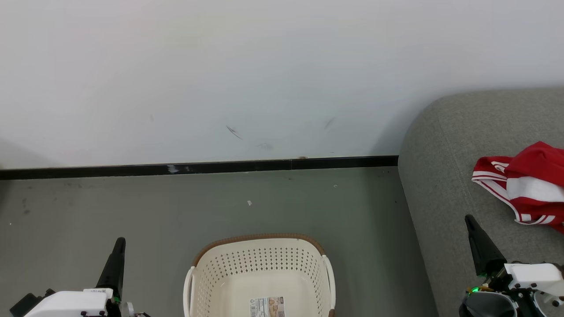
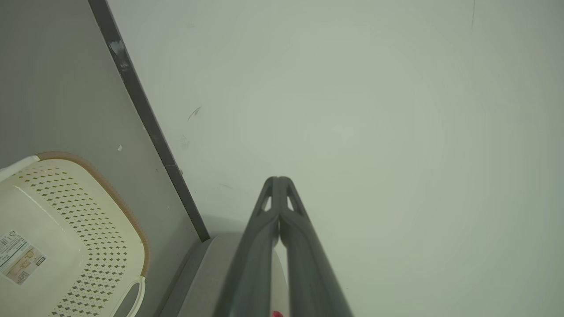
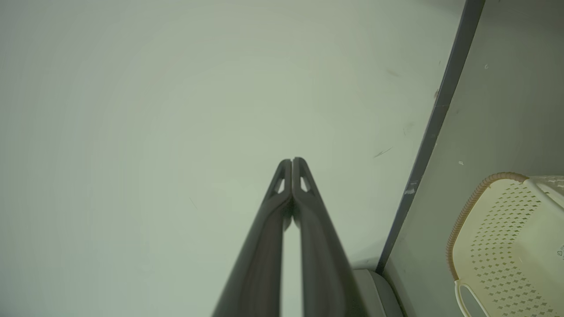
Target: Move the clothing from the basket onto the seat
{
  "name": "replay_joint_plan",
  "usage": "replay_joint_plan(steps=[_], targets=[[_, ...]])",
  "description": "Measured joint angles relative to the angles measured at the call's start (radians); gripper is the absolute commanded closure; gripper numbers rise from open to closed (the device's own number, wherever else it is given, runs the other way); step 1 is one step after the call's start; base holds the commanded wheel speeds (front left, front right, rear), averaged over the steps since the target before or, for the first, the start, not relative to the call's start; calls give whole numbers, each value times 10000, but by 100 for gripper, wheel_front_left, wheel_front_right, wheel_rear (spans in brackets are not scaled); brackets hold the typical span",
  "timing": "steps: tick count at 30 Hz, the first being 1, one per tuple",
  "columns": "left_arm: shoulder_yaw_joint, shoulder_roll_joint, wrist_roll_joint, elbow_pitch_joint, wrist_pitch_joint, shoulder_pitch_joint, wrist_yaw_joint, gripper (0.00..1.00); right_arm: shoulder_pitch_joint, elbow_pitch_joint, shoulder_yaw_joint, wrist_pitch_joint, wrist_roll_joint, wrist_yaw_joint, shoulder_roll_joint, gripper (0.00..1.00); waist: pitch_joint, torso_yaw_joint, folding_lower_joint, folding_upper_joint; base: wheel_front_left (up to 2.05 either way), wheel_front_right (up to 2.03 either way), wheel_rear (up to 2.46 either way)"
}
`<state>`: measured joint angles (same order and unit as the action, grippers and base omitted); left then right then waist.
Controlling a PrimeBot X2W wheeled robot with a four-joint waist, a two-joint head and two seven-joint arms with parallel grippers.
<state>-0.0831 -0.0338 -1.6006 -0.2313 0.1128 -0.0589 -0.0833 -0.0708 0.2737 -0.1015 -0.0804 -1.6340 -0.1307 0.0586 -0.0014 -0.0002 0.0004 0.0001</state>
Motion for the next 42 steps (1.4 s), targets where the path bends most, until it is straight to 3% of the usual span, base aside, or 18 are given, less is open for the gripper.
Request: replay_joint_plan(steps=[42], targets=[[2, 2, -2, -2, 0, -1, 0, 100, -1, 6, 0, 0, 0, 0, 4, 100, 1, 0, -1, 0, 0, 0, 0]])
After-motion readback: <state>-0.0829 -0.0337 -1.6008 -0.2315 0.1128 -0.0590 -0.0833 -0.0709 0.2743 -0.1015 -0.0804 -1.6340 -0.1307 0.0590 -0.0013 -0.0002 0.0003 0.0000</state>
